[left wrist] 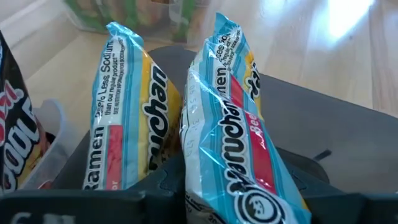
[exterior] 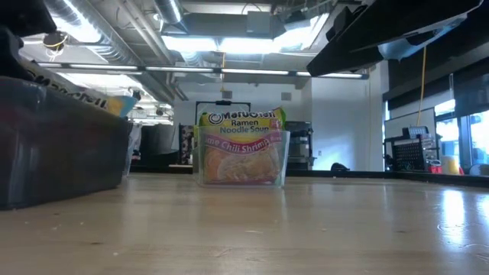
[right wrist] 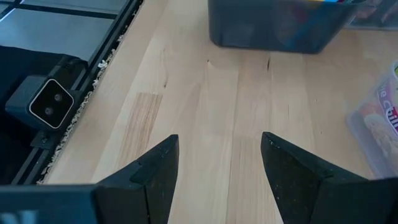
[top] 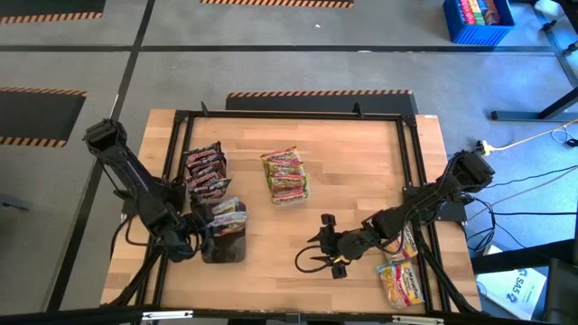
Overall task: Sort Maruchan noodles
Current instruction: Put the blue noodle pack into the black bin
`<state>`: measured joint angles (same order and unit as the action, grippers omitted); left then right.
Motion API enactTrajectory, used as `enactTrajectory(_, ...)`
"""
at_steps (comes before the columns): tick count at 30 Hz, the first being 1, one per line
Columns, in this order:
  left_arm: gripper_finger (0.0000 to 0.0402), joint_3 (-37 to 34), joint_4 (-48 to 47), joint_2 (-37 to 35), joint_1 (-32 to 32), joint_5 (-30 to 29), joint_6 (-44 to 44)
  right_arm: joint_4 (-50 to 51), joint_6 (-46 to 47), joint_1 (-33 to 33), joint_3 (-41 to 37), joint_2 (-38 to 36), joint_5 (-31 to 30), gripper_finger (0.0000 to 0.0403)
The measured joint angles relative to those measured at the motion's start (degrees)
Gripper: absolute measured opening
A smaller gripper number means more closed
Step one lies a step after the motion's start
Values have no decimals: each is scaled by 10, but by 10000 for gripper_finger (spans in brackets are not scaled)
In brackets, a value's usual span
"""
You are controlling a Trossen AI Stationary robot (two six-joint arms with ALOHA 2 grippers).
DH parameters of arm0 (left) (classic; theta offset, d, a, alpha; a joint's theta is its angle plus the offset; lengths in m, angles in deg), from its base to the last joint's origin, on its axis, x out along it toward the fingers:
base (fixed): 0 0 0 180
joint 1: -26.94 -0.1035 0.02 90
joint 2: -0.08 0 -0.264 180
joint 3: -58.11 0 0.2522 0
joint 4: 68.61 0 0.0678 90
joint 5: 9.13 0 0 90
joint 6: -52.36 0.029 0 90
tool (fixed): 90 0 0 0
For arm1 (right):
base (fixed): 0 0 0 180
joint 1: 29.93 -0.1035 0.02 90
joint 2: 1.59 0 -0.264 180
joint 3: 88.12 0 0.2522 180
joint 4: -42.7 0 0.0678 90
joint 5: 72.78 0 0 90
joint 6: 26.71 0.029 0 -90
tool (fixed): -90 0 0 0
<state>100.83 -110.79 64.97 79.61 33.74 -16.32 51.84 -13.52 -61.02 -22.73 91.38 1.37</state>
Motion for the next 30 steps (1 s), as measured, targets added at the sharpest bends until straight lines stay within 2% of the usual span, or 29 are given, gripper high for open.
enactTrajectory(5, 125, -15, 23, 0, 0, -18, -7, 0, 0, 0, 0, 0, 0, 209)
enactTrajectory(10, 124, -16, 65, 0, 6, -63, -1, 0, 0, 0, 0, 0, 0, 209)
enactTrajectory(19, 127, -49, 66, 26, 18, -66, -57, 0, 0, 0, 0, 0, 0, 209)
enactTrajectory(30, 193, -51, 55, 7, 16, -22, -58, 0, 1, 0, 0, 0, 0, 209)
